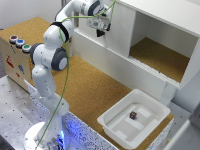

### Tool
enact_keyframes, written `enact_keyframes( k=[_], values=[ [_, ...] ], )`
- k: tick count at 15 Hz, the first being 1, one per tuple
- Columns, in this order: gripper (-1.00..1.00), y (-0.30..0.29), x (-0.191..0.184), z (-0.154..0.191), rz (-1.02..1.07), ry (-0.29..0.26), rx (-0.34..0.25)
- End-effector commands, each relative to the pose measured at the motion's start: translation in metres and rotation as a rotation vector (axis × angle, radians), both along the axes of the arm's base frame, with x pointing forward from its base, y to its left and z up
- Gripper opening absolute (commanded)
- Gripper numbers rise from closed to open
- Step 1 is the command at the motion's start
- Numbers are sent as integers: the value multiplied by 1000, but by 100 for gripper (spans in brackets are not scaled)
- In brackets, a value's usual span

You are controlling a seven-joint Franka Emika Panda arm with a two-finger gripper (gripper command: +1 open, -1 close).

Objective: Move the door all the way to the left

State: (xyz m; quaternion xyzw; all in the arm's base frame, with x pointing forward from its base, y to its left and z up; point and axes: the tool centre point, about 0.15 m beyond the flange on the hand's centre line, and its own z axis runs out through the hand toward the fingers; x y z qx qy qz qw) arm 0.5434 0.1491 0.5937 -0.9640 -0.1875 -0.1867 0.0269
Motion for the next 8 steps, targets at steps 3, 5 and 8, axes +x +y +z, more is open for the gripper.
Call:
enact_keyframes(
  k=[3, 5, 8],
  values=[
    [100, 39, -10, 6, -112, -125, -112],
    [100, 25, -49, 6, -202, -192, -117],
    [100, 11, -89, 5, -217, -148, -56]
  ],
)
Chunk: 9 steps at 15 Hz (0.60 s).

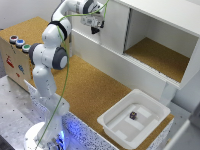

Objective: Move the door all the way to the left

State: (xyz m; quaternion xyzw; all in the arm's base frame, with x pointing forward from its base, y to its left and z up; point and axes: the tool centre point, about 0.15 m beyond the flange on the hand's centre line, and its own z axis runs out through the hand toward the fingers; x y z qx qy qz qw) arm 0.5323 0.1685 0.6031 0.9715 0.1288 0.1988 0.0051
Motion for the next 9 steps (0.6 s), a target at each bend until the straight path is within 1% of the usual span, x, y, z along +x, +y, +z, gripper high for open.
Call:
enact_keyframes(
  k=[1, 2, 3, 4, 5, 7, 9],
  values=[
    [100, -10, -84, -7, -76, -86, -1],
    [100, -11, -88, -15, -73, -51, 10],
    [100, -13, -90, -24, -71, 1, 33],
    [100, -15, -93, -35, -82, 19, 31],
    [100, -19, -96, -46, -77, 74, 50],
    [100, -24, -105, -61, -90, 118, 57],
    [100, -23, -122, -69, -87, 132, 65]
  ],
)
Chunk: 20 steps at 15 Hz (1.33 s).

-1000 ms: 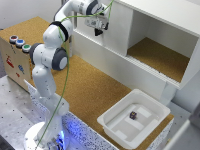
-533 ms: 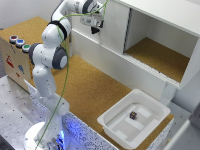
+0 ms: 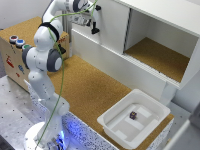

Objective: Move the door all the way to the left

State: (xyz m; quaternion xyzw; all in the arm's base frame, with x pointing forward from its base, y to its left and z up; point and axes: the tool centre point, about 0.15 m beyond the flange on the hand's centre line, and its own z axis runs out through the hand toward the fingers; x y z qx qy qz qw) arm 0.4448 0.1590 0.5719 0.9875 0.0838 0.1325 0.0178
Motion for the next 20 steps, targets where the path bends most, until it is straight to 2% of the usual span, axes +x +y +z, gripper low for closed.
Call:
enact_keyframes(
  k=[1, 4, 7, 20],
  values=[
    [100, -13, -42, -42, 11, 27, 103],
    [100, -12, -80, -58, 53, 105, 120],
    [100, -21, -114, -68, 61, 130, 114],
    [100, -24, -120, -68, 59, 122, 110]
  ],
)
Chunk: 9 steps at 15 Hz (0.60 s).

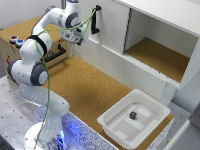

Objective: Move the door all the way to the left

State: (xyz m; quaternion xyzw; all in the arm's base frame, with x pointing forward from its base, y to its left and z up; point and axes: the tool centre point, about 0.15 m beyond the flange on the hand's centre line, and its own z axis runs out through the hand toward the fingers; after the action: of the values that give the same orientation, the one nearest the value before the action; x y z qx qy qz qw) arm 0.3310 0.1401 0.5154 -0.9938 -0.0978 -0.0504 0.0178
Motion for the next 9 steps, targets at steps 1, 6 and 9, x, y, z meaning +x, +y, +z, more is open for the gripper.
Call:
enact_keyframes(
  k=[1, 6, 9],
  values=[
    [100, -5, -7, -12, 19, -48, 59],
    [100, 25, 4, -5, -90, 12, -3],
    [100, 62, -4, -14, -109, 18, -14]
  ],
)
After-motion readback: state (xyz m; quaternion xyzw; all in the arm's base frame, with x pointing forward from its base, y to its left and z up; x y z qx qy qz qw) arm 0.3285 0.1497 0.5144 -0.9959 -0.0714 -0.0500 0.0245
